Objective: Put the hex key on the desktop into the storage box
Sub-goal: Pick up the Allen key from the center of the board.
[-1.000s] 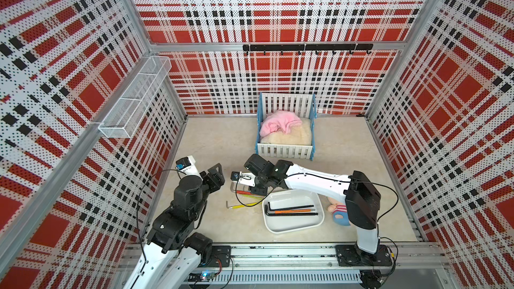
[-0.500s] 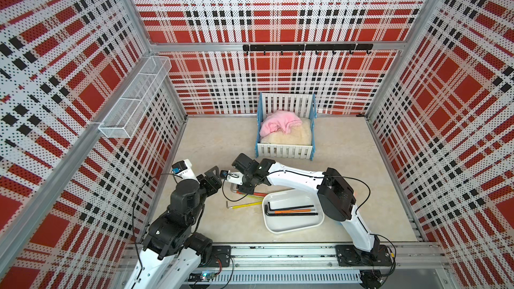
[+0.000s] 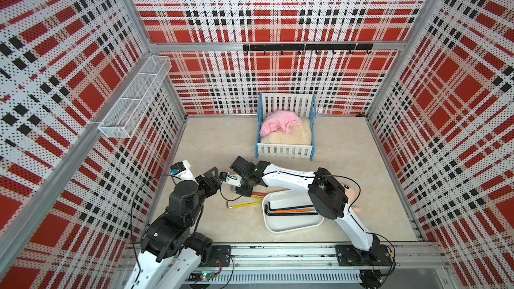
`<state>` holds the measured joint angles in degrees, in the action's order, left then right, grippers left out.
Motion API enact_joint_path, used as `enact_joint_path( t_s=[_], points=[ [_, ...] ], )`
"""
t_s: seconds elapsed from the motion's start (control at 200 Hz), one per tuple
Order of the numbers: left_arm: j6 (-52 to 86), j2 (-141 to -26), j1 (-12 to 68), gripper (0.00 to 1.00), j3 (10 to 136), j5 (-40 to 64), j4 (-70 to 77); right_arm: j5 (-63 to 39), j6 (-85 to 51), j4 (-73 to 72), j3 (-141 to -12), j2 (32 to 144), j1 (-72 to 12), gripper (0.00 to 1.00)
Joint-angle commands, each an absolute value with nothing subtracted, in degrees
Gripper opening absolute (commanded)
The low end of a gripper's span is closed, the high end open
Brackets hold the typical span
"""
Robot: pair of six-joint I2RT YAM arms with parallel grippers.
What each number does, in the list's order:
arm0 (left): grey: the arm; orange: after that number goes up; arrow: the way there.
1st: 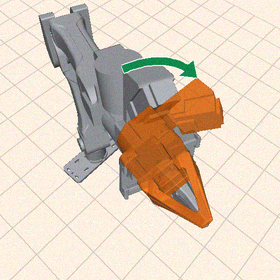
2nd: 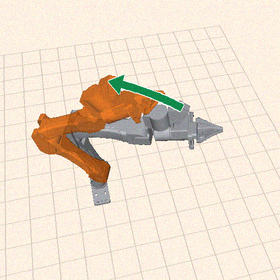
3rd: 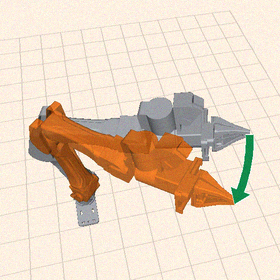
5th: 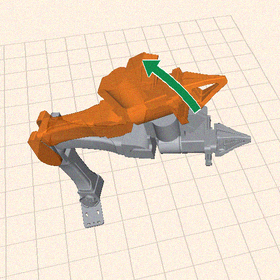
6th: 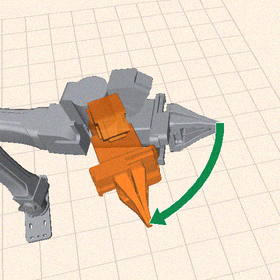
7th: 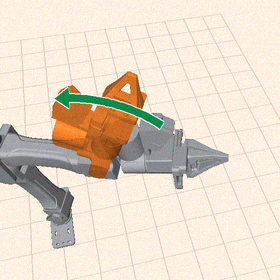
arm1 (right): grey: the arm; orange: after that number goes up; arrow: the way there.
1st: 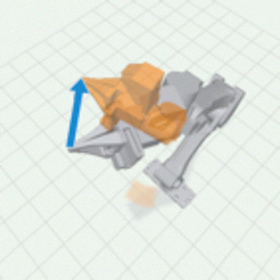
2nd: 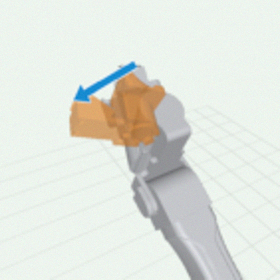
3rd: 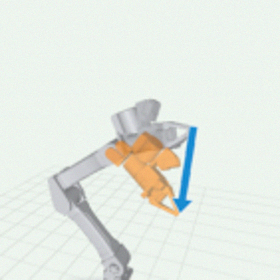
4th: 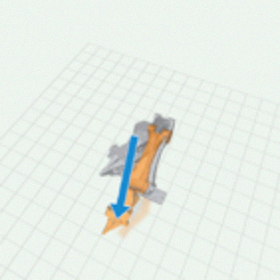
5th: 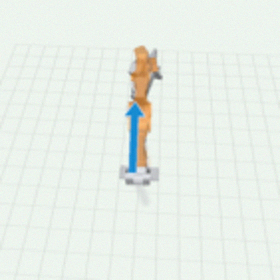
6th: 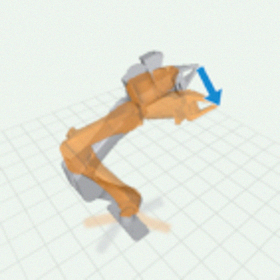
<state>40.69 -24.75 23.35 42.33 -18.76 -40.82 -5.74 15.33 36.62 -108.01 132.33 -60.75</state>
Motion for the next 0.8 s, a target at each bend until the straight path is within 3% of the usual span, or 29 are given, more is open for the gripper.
enact_joint_path(
  t_s=[0.0, 0.797],
  points=[
    [40.7, -24.5, 23.8, 0.76, 43.5, -19.5, -41.4, -5.6, 14.6, 37.9, -107.5, 132.2, -60.4, 0.28],
    [41.0, -24.6, 23.8, 0.76, 43.3, -19.7, -41.4, -2.3, 12.3, 41.8, -107.9, 133.6, -59.1, 0.30]
  ],
)
